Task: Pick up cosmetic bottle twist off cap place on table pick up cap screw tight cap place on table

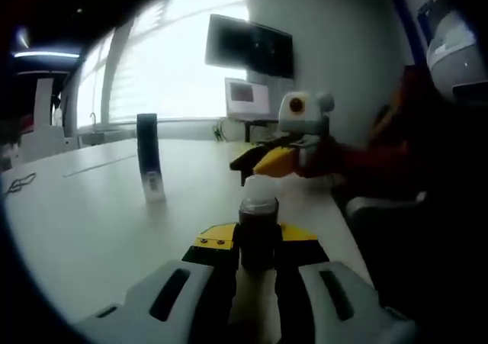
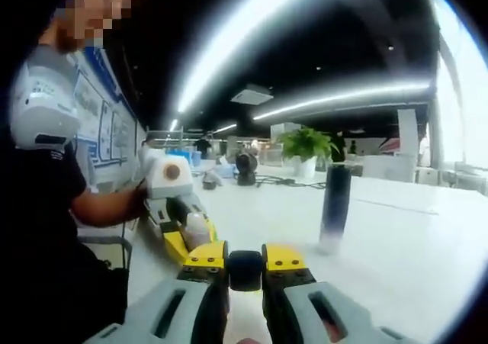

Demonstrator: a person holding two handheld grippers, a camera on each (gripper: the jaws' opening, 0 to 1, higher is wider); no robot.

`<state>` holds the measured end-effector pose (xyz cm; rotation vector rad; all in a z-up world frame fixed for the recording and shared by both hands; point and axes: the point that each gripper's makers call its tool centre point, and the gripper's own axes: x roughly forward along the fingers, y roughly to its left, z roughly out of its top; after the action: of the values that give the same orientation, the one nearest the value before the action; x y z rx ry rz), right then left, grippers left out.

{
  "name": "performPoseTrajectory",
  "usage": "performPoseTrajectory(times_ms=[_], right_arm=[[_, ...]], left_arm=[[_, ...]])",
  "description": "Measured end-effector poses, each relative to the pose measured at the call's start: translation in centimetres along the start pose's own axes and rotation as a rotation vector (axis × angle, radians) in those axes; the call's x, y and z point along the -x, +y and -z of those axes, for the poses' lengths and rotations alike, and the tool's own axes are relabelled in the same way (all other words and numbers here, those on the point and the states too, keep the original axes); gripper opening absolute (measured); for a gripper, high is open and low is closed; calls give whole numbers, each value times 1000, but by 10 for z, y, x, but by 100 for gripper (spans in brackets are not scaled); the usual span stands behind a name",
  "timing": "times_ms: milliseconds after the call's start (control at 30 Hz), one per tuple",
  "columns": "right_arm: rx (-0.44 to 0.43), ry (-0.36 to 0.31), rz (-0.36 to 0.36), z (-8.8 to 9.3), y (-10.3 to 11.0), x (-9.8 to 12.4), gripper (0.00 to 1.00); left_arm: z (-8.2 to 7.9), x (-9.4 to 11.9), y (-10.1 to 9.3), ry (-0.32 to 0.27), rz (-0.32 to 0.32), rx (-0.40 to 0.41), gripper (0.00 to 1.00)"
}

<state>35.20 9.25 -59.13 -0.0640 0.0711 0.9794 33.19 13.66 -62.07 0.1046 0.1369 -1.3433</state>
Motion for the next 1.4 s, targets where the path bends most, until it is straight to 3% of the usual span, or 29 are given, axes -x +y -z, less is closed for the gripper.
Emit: performPoseTrajectory(times_ms=[333,633,1400], right_arm=[[-19,92,-10,24,-1,-2,10],[-8,134,-17,33,1,-3,10],[-10,134,-13,35,2,-3,12]], left_arm=[[0,0,3,-2,-21,16,8],[1,-1,6,5,-33,22,8],[0,1,7,-7,-24,46,10]])
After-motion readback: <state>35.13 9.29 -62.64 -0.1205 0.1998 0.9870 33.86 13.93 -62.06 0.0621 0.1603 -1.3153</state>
